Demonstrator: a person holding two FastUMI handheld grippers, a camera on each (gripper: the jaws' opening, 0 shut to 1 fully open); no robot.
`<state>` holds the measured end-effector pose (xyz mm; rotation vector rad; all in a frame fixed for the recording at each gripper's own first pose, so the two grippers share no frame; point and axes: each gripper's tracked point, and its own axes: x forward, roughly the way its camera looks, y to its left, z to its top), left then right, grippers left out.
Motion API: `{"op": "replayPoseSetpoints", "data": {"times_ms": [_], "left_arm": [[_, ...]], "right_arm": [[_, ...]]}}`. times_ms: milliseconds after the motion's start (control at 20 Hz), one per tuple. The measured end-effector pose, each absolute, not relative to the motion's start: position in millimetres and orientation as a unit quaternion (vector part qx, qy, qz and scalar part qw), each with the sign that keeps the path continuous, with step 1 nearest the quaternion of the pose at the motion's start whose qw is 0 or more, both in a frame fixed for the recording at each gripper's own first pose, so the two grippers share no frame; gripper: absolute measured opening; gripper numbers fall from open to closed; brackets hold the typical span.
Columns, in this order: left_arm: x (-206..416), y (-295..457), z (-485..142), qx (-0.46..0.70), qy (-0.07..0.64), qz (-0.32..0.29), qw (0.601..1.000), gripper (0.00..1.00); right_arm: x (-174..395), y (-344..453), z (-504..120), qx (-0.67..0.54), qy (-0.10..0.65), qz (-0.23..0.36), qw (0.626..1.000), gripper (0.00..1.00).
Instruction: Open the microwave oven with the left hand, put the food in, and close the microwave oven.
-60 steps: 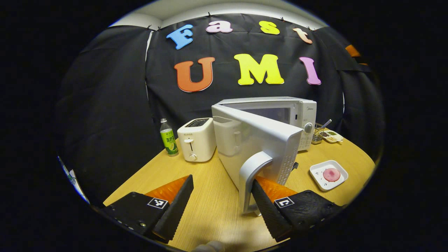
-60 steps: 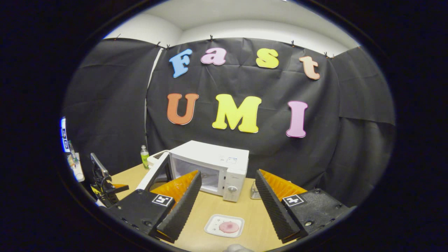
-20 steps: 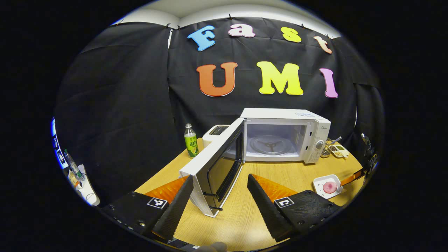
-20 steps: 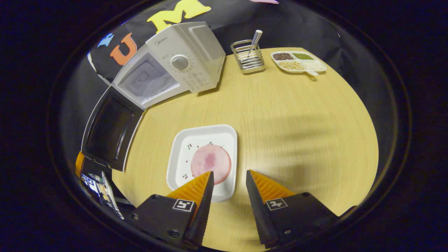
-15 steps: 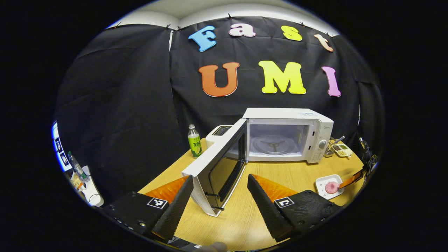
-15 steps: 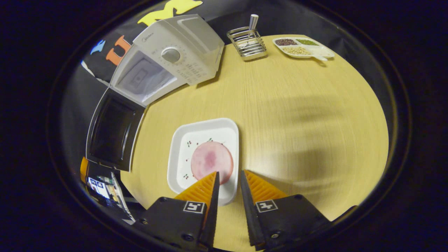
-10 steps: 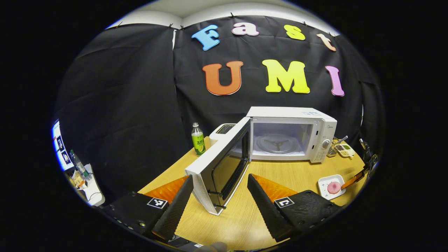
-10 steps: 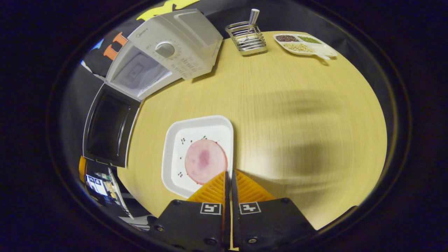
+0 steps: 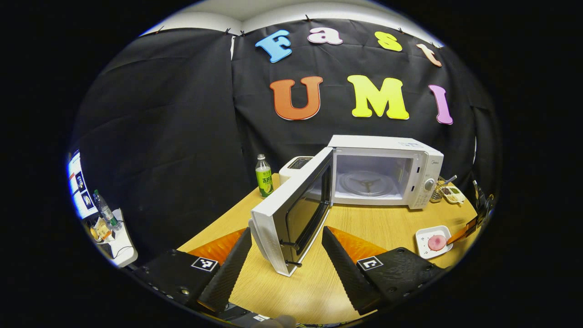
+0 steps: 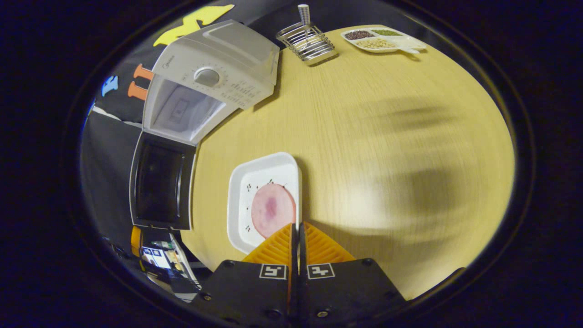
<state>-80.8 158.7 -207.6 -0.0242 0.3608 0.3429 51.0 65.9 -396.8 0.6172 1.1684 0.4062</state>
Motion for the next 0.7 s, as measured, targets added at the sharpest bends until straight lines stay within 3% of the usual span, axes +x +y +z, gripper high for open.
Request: {"op": "replayPoseSetpoints", "data": {"times_ms": [350, 700], "left_arm": [[-84.2, 157.5, -201.4, -0.006, 0.185, 0.158, 0.970, 0.95], [-74.7, 147.2, -177.1, 0.000, 0.179, 0.132, 0.975, 0.95]], "right_arm": [[45.5, 130.5, -346.1, 0.391, 0.494, 0.208, 0.748, 0.04], [91.8, 195.5, -285.7, 0.489, 0.401, 0.150, 0.760, 0.03]]}}
